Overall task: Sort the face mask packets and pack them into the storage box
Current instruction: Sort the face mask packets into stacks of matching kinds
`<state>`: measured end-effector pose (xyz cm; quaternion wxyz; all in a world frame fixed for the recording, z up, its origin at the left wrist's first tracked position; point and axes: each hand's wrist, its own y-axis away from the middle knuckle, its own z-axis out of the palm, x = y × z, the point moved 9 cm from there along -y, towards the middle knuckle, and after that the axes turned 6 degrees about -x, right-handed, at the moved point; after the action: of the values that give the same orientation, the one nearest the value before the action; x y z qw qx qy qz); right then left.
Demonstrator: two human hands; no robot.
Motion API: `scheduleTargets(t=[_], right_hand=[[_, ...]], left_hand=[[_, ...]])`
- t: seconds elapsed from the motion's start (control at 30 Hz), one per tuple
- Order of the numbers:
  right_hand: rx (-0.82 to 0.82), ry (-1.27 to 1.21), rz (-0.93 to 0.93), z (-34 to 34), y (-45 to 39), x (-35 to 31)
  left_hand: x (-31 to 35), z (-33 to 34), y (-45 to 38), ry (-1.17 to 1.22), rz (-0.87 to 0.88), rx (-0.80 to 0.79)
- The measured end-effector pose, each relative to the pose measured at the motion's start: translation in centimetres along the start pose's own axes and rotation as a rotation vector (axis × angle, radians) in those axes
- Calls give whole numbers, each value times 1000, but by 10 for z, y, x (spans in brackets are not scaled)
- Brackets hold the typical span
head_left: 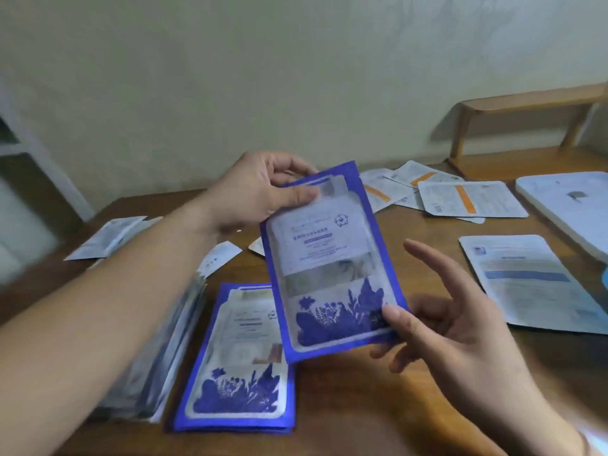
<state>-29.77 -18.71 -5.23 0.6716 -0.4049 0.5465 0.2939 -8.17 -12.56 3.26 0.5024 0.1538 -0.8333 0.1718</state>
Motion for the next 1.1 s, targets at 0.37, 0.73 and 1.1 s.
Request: scheduleTargets(t=[0.37, 0.73, 1.1], right_hand=[[-328, 154, 293, 105, 8, 61], [-446, 469, 276, 118, 14, 69], [-499, 759, 62, 114, 16, 58]], left_hand=[[-111, -21, 38, -655, -361, -361], [-124, -13, 46, -809, -302, -379], [-119, -10, 48, -901, -242, -348]])
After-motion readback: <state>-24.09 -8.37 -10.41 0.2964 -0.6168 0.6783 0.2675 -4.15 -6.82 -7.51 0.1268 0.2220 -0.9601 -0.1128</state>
